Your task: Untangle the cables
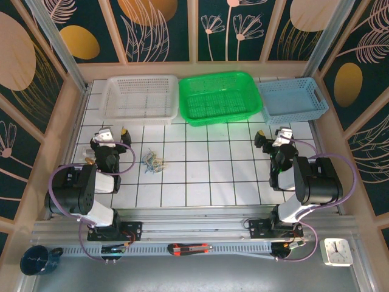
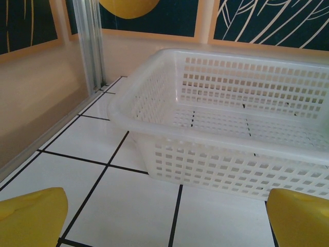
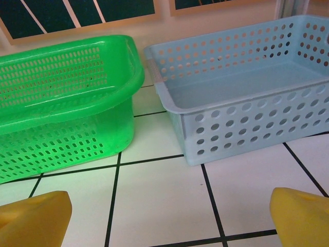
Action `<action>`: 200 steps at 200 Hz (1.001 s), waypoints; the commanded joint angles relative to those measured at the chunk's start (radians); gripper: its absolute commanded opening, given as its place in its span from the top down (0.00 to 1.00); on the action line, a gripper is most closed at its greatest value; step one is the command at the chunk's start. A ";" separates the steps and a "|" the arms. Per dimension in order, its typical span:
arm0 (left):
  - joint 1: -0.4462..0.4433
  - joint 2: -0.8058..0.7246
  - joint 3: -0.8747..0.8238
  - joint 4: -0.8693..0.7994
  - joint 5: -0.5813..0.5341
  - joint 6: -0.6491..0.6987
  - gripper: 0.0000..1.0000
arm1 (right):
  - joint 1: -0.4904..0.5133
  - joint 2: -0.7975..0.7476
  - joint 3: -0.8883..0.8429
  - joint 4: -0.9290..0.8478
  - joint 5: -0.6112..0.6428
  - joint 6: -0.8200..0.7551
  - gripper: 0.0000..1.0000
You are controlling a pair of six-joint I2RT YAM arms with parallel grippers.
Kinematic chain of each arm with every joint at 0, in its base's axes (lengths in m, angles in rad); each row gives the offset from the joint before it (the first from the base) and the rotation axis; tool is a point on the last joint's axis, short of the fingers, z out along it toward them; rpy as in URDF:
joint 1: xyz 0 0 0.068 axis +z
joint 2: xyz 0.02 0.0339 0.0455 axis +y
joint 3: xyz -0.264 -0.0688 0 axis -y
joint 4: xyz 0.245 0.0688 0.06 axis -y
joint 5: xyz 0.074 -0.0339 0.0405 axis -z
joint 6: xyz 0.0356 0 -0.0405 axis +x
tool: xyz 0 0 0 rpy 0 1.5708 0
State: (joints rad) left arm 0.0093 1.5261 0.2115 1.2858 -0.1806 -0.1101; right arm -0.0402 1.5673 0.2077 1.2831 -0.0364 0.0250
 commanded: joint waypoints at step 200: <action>-0.087 -0.457 0.421 -1.255 0.252 -0.473 0.01 | 0.248 -0.482 0.561 -1.190 -0.124 0.437 0.01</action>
State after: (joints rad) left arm -0.0219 1.0348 0.6281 0.2531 -0.0093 -0.5060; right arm 0.0853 1.1038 0.7364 0.2104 -0.1143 0.4984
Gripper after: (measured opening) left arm 0.988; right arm 0.992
